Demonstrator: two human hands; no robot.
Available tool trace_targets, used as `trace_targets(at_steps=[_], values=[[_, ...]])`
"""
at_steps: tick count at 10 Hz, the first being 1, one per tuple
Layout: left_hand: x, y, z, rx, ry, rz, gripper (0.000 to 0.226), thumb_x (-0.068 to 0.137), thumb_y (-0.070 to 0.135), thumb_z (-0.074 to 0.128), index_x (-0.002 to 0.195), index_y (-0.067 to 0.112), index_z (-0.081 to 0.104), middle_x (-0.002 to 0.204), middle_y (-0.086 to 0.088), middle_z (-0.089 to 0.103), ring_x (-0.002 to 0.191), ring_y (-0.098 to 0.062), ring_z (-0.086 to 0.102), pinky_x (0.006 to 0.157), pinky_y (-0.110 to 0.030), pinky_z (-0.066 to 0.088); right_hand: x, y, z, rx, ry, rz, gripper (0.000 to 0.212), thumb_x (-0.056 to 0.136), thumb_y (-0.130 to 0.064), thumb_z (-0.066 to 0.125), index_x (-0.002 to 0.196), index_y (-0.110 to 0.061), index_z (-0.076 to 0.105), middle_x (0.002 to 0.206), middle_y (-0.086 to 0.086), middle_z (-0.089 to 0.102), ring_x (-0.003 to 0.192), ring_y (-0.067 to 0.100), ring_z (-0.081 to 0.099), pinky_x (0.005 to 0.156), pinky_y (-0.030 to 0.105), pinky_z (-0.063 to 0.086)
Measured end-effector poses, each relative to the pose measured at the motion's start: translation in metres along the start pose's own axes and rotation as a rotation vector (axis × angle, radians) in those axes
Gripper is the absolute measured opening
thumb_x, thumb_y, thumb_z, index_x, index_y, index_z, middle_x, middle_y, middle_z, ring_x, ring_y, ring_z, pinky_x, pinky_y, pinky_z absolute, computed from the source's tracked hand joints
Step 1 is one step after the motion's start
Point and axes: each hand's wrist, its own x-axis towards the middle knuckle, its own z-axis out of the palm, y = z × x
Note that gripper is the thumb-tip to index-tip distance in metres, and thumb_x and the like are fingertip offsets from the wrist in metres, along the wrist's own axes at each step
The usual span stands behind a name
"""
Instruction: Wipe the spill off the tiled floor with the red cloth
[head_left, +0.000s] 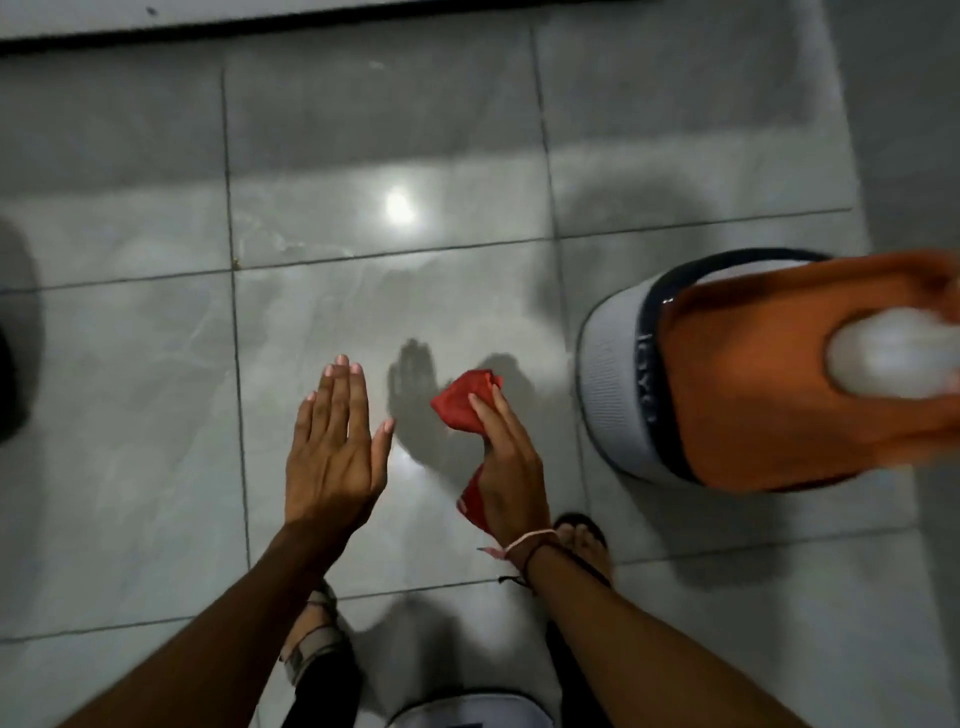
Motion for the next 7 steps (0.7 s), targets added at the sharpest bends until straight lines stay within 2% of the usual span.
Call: trace_targets(at_steps=[1, 2, 3, 4, 5, 6, 7], values=[[0.019, 0.077, -0.048, -0.071, -0.004, 0.069, 0.076, 0.109, 0.048, 0.012, 0.158, -0.005, 0.034, 0.167, -0.024, 0.033, 0.155, -0.037, 0.032, 0.124, -0.051, 0.030, -0.004, -0.022, -0.095, -0.079, 0.196, -0.071, 0.055, 0.098, -0.015, 0.036, 0.151, -0.011, 0.050, 0.166, 0.012, 0.040, 0.151, 0.022, 0.040, 0.127, 0.031, 0.036], [0.040, 0.153, -0.059, -0.107, 0.004, 0.181, 0.070, 0.108, 0.046, 0.025, 0.157, -0.003, 0.038, 0.165, -0.023, 0.037, 0.154, -0.037, 0.035, 0.123, -0.051, 0.030, 0.009, -0.005, -0.174, -0.188, 0.323, -0.067, 0.048, 0.106, -0.010, 0.039, 0.153, -0.011, 0.047, 0.167, 0.015, 0.038, 0.152, 0.032, 0.040, 0.124, 0.050, 0.041], [0.053, 0.217, -0.034, -0.149, -0.011, 0.282, 0.068, 0.107, 0.043, 0.035, 0.160, 0.001, 0.035, 0.169, -0.020, 0.033, 0.158, -0.032, 0.027, 0.127, -0.048, 0.024, 0.033, 0.037, -0.220, -0.297, 0.283, 0.014, 0.047, 0.111, -0.026, 0.038, 0.157, -0.015, 0.041, 0.169, 0.017, 0.033, 0.152, 0.039, 0.040, 0.119, 0.058, 0.045], [0.055, 0.257, 0.010, -0.150, -0.030, 0.358, 0.064, 0.108, 0.039, 0.037, 0.160, 0.002, 0.034, 0.170, -0.020, 0.030, 0.159, -0.031, 0.025, 0.128, -0.050, 0.030, 0.052, 0.091, -0.228, -0.479, 0.023, -0.025, 0.053, 0.112, -0.026, 0.039, 0.163, -0.017, 0.028, 0.173, 0.017, 0.020, 0.160, 0.033, 0.023, 0.128, 0.058, 0.031], [0.046, 0.276, 0.035, -0.164, -0.076, 0.366, 0.063, 0.106, 0.036, 0.040, 0.159, 0.001, 0.035, 0.169, -0.020, 0.030, 0.158, -0.033, 0.026, 0.126, -0.052, 0.034, 0.057, 0.116, -0.226, -0.734, -0.127, -0.059, 0.061, 0.110, -0.044, 0.025, 0.166, -0.023, 0.015, 0.175, 0.019, 0.010, 0.163, 0.033, 0.011, 0.133, 0.058, 0.018], [0.044, 0.275, 0.032, -0.137, -0.072, 0.324, 0.065, 0.107, 0.039, 0.039, 0.161, 0.003, 0.032, 0.170, -0.019, 0.028, 0.159, -0.032, 0.024, 0.128, -0.050, 0.030, 0.061, 0.102, -0.235, -0.769, -0.108, -0.026, 0.070, 0.103, -0.052, 0.009, 0.166, -0.023, 0.010, 0.175, 0.022, 0.006, 0.163, 0.036, 0.009, 0.133, 0.056, 0.013], [0.047, 0.260, -0.017, -0.089, -0.010, 0.299, 0.067, 0.106, 0.043, 0.042, 0.158, 0.002, 0.039, 0.167, -0.020, 0.036, 0.156, -0.032, 0.033, 0.125, -0.049, 0.036, 0.049, 0.049, -0.268, -0.654, 0.030, -0.026, 0.070, 0.103, -0.050, 0.008, 0.166, -0.019, 0.004, 0.175, 0.018, 0.001, 0.163, 0.034, 0.004, 0.134, 0.056, 0.015]])
